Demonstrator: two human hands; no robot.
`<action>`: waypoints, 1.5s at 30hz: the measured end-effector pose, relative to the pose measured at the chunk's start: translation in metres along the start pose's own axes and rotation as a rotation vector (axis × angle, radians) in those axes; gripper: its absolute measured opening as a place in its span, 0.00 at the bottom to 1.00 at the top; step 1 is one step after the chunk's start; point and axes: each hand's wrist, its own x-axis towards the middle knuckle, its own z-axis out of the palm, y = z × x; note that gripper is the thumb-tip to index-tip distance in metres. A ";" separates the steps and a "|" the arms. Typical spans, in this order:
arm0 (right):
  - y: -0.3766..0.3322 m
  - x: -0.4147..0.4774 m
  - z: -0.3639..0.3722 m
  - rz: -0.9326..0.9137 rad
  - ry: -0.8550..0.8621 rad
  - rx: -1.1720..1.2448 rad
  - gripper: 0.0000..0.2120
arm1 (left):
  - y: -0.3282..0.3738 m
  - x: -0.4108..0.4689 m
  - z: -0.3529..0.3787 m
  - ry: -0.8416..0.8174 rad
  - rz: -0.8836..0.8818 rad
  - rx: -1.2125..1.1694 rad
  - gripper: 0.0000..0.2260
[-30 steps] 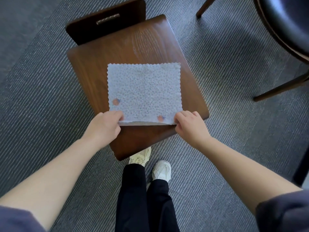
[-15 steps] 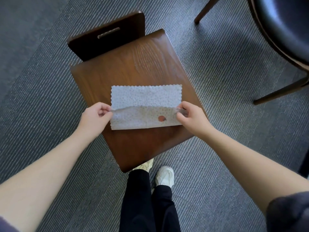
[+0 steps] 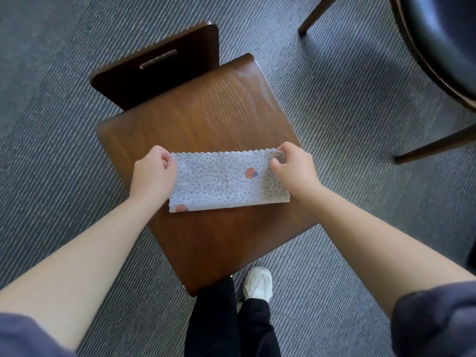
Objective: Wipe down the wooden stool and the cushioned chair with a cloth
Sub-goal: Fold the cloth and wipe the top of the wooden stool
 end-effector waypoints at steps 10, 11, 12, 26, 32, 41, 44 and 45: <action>0.009 -0.011 0.013 -0.182 0.346 -0.253 0.17 | 0.005 -0.020 0.006 0.225 0.172 0.306 0.14; 0.011 -0.016 0.016 -0.284 0.383 -0.327 0.20 | 0.004 -0.025 0.008 0.261 0.274 0.359 0.16; 0.013 -0.021 0.022 -0.384 0.374 -0.383 0.23 | 0.002 -0.030 0.013 0.259 0.380 0.391 0.19; 0.032 -0.018 0.075 -0.594 0.161 -0.639 0.33 | -0.044 -0.026 0.057 0.108 0.548 0.693 0.33; -0.003 -0.020 0.097 -0.715 0.170 -0.611 0.31 | -0.043 -0.026 0.057 0.124 0.551 0.693 0.34; 0.050 -0.005 0.058 -0.591 0.180 -0.668 0.32 | -0.041 -0.028 0.056 0.137 0.532 0.710 0.33; 0.051 -0.005 0.055 -0.570 0.165 -0.693 0.32 | -0.034 -0.032 0.055 0.153 0.523 0.746 0.32; 0.050 -0.005 0.056 -0.570 0.162 -0.696 0.32 | -0.028 -0.034 0.056 0.159 0.528 0.749 0.32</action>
